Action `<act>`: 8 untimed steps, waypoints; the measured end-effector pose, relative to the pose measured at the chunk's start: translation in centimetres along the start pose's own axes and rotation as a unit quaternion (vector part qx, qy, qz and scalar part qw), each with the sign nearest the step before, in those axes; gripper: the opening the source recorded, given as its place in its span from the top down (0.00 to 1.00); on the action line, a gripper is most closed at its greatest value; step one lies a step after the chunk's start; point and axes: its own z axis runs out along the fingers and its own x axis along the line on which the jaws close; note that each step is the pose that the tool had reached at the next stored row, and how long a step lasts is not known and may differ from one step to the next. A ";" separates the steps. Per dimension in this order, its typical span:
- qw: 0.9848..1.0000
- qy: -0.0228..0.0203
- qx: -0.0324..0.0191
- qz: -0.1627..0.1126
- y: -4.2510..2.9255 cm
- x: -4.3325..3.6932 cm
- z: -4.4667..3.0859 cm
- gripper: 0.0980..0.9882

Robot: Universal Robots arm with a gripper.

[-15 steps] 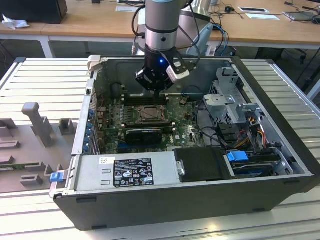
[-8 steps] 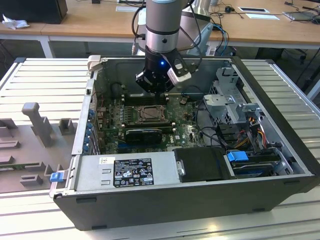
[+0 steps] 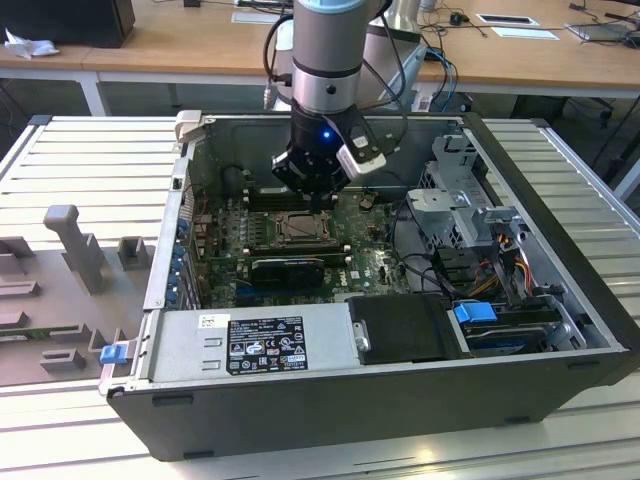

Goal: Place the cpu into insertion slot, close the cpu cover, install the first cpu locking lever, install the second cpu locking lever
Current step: 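Install the second cpu locking lever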

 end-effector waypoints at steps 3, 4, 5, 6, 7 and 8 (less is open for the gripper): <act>1.000 0.000 0.000 0.000 -0.22 0.00 -0.16 0.99; 1.000 0.000 0.000 0.000 -0.34 0.00 -0.16 0.99; 1.000 0.000 0.000 0.000 -0.74 0.02 -0.14 0.99; 1.000 0.000 0.000 0.000 -0.96 0.02 -0.12 0.99; 1.000 0.000 -0.001 0.000 -1.24 0.03 -0.04 0.99; 1.000 0.000 -0.001 0.000 -1.53 0.04 0.04 0.99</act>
